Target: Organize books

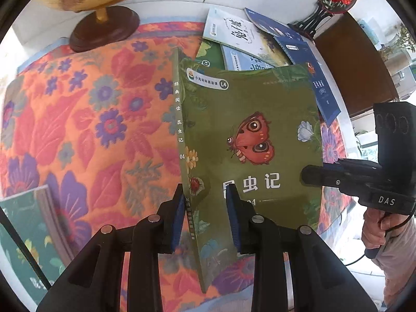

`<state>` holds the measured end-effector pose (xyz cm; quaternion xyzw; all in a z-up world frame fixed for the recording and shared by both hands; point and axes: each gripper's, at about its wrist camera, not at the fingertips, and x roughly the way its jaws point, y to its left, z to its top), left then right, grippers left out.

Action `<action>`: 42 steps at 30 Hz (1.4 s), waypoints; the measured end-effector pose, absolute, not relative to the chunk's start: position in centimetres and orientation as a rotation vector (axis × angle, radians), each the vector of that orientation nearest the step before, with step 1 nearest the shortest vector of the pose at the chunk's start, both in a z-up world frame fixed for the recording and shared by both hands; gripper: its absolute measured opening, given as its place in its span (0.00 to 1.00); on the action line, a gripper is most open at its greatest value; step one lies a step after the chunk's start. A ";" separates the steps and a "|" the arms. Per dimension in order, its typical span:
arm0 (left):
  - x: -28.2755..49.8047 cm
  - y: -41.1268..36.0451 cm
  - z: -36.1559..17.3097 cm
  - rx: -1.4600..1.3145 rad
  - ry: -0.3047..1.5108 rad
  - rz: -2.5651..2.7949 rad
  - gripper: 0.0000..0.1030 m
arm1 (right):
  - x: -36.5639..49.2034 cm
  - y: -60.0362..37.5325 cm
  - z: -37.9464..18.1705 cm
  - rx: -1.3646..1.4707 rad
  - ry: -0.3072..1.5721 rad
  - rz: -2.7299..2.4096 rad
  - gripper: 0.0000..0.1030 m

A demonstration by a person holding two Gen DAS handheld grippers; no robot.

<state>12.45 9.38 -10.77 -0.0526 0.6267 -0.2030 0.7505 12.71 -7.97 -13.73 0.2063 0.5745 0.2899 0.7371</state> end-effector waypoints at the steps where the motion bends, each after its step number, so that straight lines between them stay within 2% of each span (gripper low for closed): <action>1: 12.1 9.6 -10.5 -0.111 1.364 -0.441 0.25 | 12.5 -7.9 -13.6 0.454 1.261 0.635 0.10; 20: 5.7 14.7 -4.0 -0.056 1.221 -0.382 0.27 | 7.4 -1.6 -7.9 0.415 1.204 0.656 0.10; 27: 4.4 18.4 -3.5 -0.080 1.211 -0.361 0.27 | 6.3 2.2 -6.4 0.379 1.192 0.682 0.10; 42: 2.1 28.5 -3.8 -0.150 1.202 -0.260 0.27 | 6.3 12.5 -7.0 0.317 1.236 0.768 0.11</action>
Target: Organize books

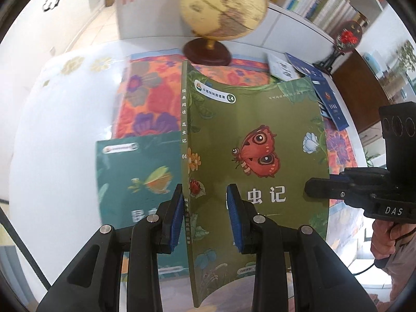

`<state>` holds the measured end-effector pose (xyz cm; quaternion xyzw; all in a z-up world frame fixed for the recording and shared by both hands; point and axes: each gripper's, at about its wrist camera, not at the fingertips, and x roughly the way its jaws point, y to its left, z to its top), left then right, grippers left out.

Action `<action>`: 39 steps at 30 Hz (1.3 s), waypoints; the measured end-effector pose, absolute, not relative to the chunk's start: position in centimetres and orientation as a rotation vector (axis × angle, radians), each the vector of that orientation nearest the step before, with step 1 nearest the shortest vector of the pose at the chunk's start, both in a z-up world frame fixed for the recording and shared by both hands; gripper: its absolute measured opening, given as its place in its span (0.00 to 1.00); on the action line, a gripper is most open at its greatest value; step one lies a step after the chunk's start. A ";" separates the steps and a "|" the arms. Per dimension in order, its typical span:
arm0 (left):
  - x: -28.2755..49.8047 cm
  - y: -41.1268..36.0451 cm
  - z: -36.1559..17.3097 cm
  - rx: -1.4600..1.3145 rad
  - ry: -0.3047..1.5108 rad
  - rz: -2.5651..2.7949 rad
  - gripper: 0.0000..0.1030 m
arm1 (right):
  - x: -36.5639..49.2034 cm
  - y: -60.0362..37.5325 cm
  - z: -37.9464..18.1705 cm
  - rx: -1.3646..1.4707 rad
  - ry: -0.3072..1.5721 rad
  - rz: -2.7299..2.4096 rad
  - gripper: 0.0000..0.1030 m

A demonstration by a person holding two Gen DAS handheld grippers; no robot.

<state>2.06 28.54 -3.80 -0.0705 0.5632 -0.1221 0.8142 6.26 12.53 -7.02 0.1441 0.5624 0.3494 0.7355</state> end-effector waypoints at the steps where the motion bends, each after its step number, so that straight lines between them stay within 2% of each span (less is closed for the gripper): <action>1: 1.9 29.1 -3.9 -0.152 1.201 -0.254 0.27 | 6.2 13.2 -7.1 0.313 1.238 0.773 0.11; 21: 1.2 36.0 -6.5 -0.187 1.233 -0.199 0.28 | 7.2 20.5 -10.1 0.312 1.306 0.781 0.12; 39: 1.6 37.7 -9.7 -0.219 1.296 -0.185 0.28 | 7.8 23.0 -12.8 0.309 1.370 0.739 0.12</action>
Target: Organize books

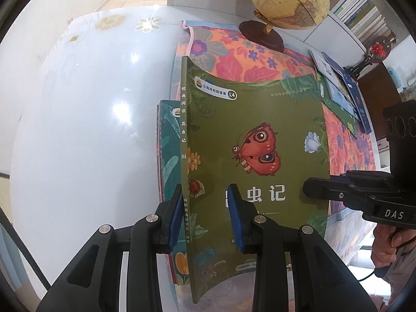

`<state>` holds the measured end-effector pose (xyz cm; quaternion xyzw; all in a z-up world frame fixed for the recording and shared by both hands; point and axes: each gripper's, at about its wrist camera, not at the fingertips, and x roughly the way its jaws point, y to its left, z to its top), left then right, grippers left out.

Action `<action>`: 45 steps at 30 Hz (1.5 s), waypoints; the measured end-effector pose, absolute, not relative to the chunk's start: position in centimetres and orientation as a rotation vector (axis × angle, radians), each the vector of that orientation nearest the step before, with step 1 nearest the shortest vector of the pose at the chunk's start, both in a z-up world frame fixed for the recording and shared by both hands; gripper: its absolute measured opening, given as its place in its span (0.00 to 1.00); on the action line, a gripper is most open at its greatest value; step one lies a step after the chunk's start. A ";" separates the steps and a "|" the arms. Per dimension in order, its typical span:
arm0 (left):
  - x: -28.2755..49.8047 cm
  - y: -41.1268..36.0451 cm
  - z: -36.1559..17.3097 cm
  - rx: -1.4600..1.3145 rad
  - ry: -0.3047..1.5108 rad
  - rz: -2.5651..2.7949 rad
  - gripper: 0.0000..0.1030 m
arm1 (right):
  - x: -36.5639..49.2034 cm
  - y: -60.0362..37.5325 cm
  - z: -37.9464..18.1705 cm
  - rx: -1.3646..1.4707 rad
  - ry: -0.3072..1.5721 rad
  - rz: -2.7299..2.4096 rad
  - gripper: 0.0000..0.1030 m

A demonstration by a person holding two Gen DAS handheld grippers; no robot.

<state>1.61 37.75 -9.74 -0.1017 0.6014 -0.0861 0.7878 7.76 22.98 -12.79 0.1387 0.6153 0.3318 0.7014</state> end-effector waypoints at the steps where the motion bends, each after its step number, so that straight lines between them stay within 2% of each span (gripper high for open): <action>1: 1.6 37.8 -9.9 -0.219 1.299 -0.187 0.28 | 7.8 23.0 -13.0 0.310 1.374 0.737 0.12; 26: 2.6 39.3 -13.5 -0.262 1.386 -0.151 0.31 | 8.5 22.7 -16.7 0.359 1.438 0.643 0.12; 33: 2.7 39.0 -13.6 -0.233 1.392 -0.144 0.33 | 8.4 22.1 -18.0 0.418 1.470 0.573 0.15; 45: 2.8 38.8 -14.0 -0.213 1.404 -0.131 0.34 | 8.2 21.3 -17.7 0.417 1.459 0.549 0.15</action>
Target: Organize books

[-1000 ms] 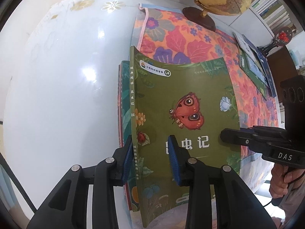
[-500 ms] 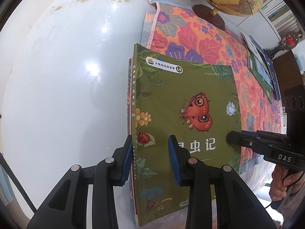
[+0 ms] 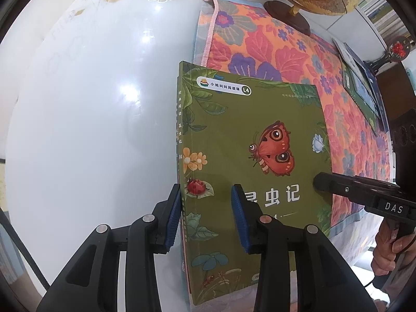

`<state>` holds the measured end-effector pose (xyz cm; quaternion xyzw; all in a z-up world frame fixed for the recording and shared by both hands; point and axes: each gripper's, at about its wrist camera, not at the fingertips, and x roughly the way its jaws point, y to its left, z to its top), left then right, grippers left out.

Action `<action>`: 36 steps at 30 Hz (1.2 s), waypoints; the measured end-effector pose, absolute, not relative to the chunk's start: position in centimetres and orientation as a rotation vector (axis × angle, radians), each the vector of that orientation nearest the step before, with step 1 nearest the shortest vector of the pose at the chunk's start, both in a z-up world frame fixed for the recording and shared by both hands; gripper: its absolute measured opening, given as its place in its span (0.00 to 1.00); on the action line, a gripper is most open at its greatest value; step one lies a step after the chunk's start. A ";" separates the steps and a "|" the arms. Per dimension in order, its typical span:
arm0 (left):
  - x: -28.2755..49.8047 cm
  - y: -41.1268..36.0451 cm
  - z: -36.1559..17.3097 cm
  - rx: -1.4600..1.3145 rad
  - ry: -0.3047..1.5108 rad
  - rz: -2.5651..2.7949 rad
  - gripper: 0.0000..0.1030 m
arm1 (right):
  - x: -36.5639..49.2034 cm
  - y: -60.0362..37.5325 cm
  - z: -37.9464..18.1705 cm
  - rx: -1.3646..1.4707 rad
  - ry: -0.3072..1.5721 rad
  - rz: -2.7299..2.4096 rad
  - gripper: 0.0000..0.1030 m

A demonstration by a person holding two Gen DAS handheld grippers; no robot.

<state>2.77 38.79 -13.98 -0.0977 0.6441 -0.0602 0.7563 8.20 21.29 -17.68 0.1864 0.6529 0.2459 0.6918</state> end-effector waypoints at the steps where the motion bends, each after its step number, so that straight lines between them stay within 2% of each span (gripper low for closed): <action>1: 2.8 38.7 -14.0 -0.211 1.404 -0.133 0.35 | 8.1 21.7 -17.5 0.422 1.456 0.545 0.15; 18: 2.7 38.5 -14.1 -0.197 1.402 -0.127 0.38 | 7.4 20.7 -17.4 0.467 1.455 0.514 0.15; 24: 2.8 38.5 -14.1 -0.198 1.401 -0.112 0.39 | 7.4 19.0 -15.7 0.443 1.388 0.426 0.15; 33: 2.8 37.9 -14.1 -0.181 1.407 -0.083 0.41 | 7.2 20.6 -16.8 0.382 1.441 0.450 0.15; 36: 2.9 37.6 -14.1 -0.166 1.409 -0.074 0.42 | 7.0 21.2 -16.7 0.355 1.433 0.461 0.18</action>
